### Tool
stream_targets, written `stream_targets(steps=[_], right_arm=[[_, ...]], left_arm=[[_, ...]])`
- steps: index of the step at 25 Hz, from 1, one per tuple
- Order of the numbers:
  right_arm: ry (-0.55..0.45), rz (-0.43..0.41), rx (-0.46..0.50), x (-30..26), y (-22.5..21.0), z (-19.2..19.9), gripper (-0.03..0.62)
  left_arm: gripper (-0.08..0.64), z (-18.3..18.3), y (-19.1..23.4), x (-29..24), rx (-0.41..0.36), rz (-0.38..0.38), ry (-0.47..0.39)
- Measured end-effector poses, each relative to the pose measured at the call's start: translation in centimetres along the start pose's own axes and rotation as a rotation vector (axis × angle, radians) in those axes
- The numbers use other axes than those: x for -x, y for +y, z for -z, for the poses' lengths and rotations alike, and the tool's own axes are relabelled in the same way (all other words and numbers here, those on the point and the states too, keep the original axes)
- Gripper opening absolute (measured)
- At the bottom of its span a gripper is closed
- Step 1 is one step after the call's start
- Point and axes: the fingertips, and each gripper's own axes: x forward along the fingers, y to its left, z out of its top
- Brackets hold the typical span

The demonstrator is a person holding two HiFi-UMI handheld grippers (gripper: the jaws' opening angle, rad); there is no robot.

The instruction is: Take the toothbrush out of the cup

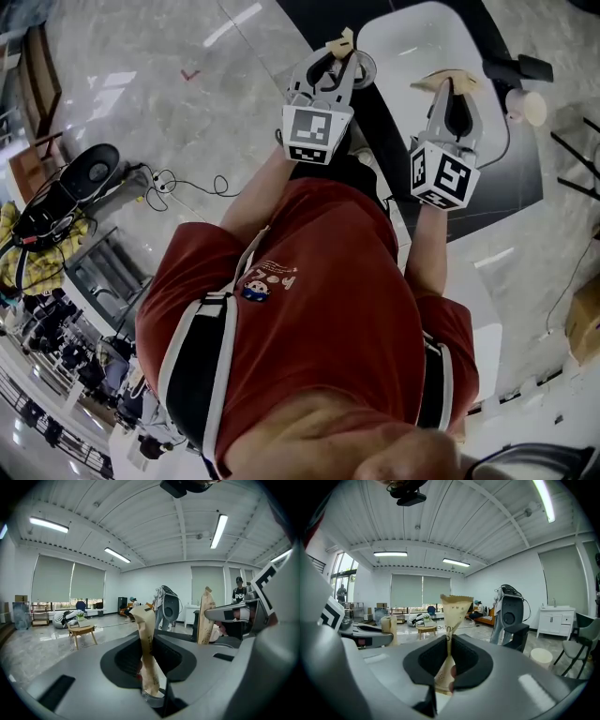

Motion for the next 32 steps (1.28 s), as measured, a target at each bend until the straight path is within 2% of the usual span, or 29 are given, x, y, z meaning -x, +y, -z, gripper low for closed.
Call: stream_targets(steps=[20,26,32], right_arm=[[-0.133,0.030,0.022,5.5,-2.2,-3.4,0.034],[-0.173,0.104,0.048,9.1,-4.6,-4.3,0.034],[-0.204,0.225,0.065,13.6,-7.7,-4.8,0.034]], left_arm=[[0.069,-6.7,-2.2,4.9,-0.069,-0.052,-0.172],[0.069,-8.8,-4.3,6.6,-0.095,-0.019,-0.240],[0.069,-10.4,-8.0,6.8,-0.120,0.068,-0.289]])
